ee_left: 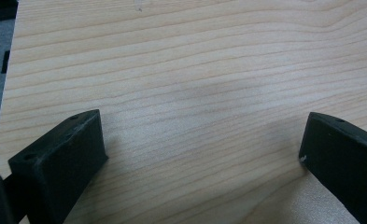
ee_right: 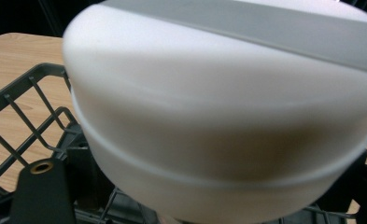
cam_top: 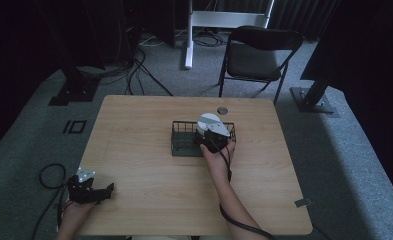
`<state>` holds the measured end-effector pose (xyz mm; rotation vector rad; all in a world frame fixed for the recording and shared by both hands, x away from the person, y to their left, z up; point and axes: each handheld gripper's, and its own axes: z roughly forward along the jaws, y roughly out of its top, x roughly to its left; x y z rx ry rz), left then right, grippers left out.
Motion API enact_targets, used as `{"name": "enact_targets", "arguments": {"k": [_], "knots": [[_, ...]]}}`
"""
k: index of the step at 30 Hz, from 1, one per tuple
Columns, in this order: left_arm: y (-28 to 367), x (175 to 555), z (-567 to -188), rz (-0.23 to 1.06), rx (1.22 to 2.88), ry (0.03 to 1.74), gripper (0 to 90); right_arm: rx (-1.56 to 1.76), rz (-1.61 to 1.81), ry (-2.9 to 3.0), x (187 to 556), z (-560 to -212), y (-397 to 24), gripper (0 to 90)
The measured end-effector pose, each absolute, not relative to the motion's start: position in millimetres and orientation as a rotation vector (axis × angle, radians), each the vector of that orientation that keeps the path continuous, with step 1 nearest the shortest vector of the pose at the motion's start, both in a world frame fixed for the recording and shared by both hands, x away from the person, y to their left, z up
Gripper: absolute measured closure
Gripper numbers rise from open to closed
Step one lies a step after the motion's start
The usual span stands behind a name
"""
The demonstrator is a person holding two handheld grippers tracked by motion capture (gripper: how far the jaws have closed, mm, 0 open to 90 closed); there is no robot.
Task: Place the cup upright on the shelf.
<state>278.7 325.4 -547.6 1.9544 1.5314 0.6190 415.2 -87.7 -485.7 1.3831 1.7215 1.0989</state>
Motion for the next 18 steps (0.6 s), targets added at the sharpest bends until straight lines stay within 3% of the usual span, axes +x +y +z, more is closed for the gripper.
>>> {"name": "enact_targets", "arguments": {"k": [18], "knots": [[325.2, 278.4, -547.6, 0.621, 1.953, 1.535, 0.5, 1.388, 1.164, 1.703, 410.8, -491.5, -94.3, 13.3]]}}
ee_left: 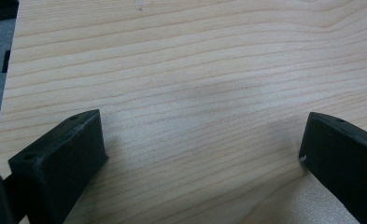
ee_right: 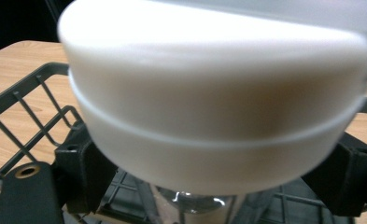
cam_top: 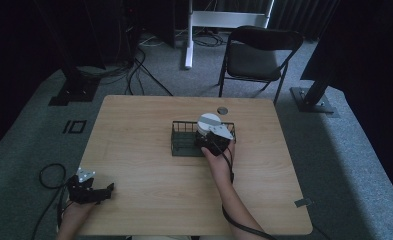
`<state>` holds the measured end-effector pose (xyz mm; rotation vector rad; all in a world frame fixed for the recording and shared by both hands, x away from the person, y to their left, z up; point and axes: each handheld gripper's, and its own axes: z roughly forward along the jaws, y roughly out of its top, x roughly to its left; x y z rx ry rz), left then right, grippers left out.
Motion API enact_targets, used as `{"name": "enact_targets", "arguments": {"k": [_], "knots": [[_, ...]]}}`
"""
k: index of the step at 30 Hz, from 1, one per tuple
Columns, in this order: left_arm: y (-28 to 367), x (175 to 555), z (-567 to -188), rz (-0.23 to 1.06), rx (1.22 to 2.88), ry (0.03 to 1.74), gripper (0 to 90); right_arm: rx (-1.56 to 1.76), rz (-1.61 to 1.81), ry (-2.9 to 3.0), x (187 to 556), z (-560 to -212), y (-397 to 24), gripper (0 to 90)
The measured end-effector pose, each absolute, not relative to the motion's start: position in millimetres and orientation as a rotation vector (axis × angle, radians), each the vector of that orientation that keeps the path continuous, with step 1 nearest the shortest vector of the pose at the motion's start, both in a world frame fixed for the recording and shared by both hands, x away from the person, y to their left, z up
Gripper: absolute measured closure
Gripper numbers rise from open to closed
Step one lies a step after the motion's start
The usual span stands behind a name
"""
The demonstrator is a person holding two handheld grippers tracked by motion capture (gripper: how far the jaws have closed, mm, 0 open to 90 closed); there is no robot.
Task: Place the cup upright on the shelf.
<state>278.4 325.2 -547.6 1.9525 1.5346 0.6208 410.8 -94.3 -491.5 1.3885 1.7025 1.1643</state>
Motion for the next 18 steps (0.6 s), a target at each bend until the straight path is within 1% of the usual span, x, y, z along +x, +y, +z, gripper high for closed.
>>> {"name": "enact_targets", "arguments": {"k": [18], "knots": [[325, 278, -548, 0.621, 1.952, 1.535, 0.5, 1.358, 1.211, 1.707, 398, -485, -102, 13.1]]}}
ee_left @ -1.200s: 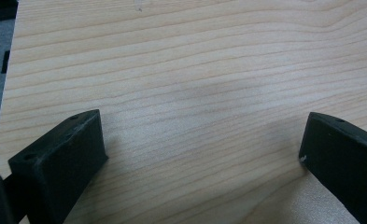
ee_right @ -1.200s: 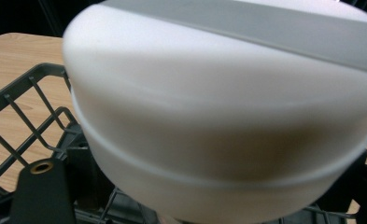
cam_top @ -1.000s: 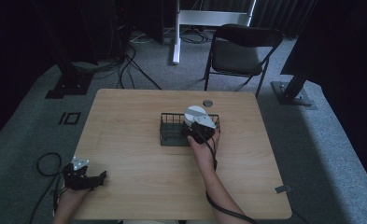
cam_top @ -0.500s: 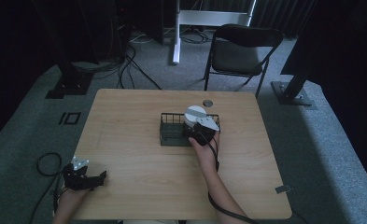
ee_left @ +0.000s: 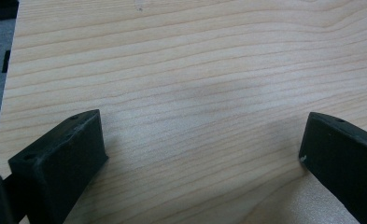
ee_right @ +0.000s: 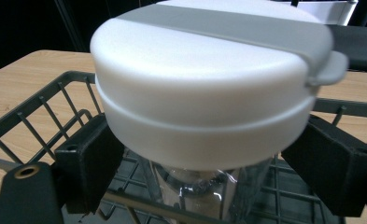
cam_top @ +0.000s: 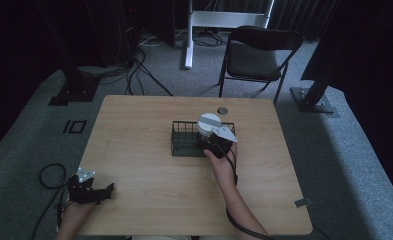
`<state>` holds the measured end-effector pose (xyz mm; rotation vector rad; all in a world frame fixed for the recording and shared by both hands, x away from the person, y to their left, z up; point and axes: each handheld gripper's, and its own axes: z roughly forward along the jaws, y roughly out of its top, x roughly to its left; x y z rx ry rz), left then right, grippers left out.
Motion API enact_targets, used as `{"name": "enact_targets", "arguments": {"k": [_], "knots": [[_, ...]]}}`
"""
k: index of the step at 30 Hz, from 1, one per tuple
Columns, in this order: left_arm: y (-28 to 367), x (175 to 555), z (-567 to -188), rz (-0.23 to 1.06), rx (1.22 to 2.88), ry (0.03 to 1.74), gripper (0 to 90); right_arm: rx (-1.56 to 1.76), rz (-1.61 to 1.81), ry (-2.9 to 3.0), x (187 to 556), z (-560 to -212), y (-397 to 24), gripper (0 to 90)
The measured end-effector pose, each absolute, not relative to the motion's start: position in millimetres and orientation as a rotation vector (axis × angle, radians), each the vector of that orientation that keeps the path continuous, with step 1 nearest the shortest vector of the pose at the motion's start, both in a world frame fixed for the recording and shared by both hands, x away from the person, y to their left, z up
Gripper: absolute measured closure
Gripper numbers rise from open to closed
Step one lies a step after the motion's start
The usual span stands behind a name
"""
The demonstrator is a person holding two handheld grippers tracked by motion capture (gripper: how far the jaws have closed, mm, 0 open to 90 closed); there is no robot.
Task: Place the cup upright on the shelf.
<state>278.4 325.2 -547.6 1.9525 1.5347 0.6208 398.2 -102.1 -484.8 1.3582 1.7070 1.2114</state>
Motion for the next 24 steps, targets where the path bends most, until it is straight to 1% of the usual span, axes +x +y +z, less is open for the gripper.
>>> {"name": "enact_targets", "arguments": {"k": [24], "knots": [[325, 278, -548, 0.621, 1.952, 1.535, 0.5, 1.281, 1.256, 1.740, 373, -474, -114, 13.1]]}}
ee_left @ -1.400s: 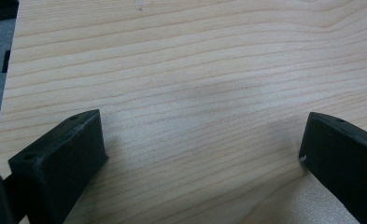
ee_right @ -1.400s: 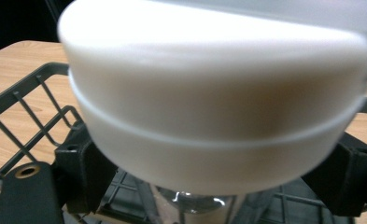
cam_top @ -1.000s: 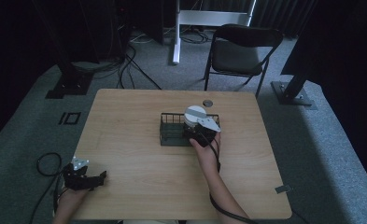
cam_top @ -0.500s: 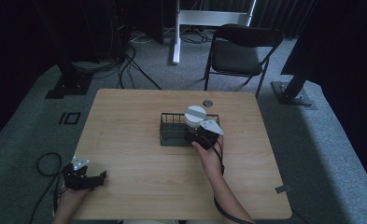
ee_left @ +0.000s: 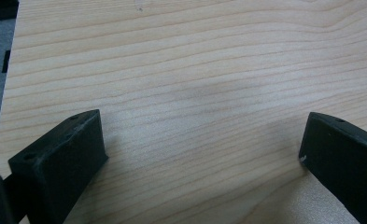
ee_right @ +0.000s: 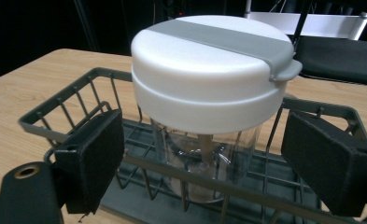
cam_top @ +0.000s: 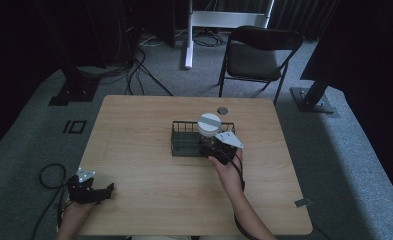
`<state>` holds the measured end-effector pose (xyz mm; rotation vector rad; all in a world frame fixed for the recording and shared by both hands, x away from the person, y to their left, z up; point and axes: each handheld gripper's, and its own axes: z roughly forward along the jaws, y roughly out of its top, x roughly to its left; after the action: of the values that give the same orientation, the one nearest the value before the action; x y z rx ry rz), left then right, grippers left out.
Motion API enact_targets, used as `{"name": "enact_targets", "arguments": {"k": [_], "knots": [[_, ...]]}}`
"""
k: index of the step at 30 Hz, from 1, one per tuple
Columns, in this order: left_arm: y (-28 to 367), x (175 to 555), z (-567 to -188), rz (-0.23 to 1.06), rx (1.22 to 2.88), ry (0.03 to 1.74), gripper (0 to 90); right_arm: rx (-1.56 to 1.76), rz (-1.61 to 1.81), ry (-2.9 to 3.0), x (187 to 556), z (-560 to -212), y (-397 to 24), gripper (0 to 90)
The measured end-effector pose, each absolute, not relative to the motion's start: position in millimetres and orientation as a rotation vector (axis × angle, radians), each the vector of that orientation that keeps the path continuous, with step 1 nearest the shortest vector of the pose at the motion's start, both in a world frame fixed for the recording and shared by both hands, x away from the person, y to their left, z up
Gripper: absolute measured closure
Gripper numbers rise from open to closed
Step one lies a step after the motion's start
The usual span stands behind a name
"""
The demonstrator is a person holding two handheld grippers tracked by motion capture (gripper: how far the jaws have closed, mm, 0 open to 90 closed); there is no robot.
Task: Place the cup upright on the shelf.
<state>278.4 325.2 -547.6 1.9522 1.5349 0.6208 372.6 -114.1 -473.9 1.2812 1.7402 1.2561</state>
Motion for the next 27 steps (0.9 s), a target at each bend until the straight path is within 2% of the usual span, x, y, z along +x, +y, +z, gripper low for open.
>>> {"name": "enact_targets", "arguments": {"k": [27], "knots": [[325, 278, -548, 0.620, 1.952, 1.535, 0.6, 1.242, 1.219, 1.797, 329, -488, -161, 12.8]]}}
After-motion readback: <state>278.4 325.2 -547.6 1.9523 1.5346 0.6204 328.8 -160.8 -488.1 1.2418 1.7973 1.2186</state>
